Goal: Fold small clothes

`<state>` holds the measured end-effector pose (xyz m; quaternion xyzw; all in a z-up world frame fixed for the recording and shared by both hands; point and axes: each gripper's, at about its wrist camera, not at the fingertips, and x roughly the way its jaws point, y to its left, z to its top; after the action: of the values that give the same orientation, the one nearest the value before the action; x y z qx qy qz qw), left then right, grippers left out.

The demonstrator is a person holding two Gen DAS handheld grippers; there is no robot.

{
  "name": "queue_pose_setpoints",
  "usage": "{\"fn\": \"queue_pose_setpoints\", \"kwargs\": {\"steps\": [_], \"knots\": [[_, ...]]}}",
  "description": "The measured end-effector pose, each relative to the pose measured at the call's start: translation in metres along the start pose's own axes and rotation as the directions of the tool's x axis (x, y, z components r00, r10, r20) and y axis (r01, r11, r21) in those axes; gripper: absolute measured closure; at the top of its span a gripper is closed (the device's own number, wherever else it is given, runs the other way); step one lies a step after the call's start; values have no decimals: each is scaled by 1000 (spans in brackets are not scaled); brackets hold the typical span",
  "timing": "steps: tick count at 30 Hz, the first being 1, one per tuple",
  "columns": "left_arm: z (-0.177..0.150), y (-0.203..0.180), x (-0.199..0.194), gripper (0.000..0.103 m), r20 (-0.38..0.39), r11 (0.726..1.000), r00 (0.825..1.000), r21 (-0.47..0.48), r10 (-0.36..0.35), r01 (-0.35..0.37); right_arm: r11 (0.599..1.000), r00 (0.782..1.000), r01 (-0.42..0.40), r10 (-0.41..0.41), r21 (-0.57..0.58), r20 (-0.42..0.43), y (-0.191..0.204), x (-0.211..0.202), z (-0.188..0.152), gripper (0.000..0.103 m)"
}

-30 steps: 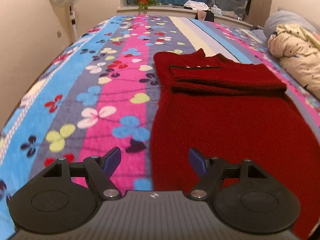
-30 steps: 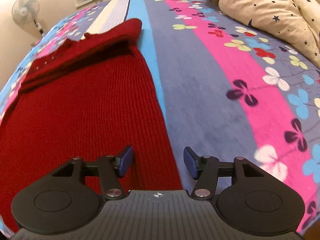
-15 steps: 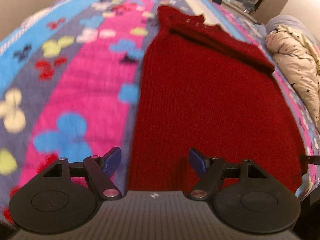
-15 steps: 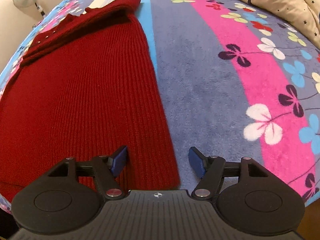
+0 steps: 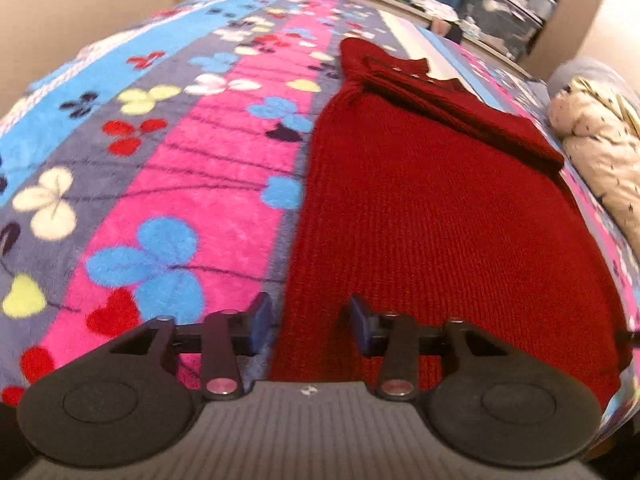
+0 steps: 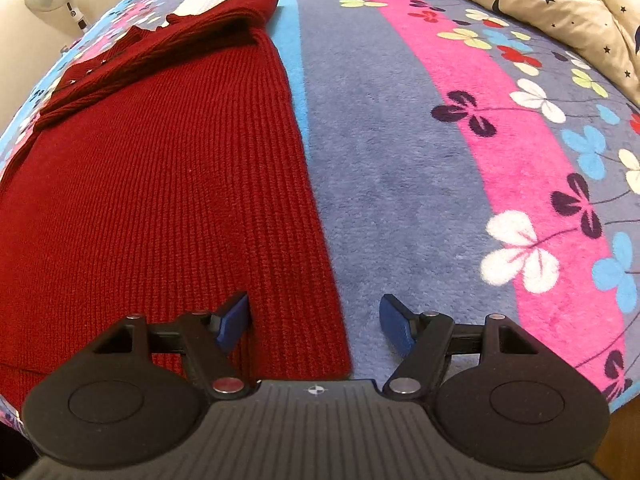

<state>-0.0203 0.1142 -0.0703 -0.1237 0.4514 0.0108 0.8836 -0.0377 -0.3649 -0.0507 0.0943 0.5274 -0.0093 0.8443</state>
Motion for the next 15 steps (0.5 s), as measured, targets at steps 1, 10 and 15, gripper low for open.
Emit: {"fn": "queue_pose_setpoints", "kwargs": {"steps": [1, 10, 15], "knots": [[0, 2, 1, 50, -6, 1000, 1000, -11, -8, 8, 1000, 1000, 0, 0, -4, -3, 1, 0, 0, 31], [-3, 0, -2, 49, -2, 1000, 1000, 5, 6, -6, 1000, 999, -30, 30, -5, -21, 3, 3, 2, 32], [-4, -2, -1, 53, -2, 1000, 1000, 16, -3, 3, 994, 993, -108, 107, -21, -40, 8, 3, -1, 58]]}}
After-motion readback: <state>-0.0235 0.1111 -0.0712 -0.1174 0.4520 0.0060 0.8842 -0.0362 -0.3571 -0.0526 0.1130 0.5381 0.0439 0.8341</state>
